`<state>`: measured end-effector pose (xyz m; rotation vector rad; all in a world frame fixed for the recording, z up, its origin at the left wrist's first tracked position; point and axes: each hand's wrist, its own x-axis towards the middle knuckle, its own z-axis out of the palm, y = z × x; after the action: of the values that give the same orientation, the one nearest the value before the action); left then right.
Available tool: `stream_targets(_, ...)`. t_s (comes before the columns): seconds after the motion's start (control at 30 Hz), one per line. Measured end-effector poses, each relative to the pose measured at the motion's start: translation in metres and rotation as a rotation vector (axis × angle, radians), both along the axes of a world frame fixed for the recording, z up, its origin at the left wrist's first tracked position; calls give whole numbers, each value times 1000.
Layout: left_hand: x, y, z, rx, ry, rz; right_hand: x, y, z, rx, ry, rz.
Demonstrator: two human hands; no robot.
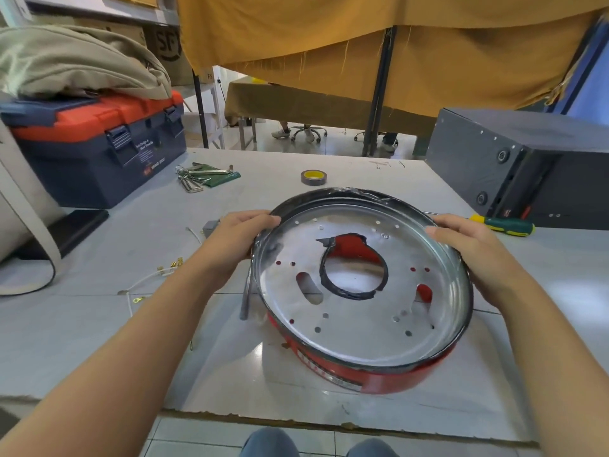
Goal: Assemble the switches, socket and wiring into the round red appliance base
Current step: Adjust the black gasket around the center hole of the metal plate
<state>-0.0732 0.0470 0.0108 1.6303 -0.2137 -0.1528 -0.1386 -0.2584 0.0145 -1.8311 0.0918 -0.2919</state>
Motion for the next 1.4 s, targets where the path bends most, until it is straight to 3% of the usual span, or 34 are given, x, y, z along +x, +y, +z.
stream_targets(0.17,3,-6,-3,-12,0,-18,12,-3,-1,57,54,96)
stream_targets(0.37,1,-8,-12,46,-49,-97,14,-8,-1,165,41,54)
stream_targets(1.03,0,-5,-17,108,-188,-41,11,-1,1,140,38,9)
stream_targets(1.4,-1,-7,-17,83,-132,11,10,3,3,8,36,13)
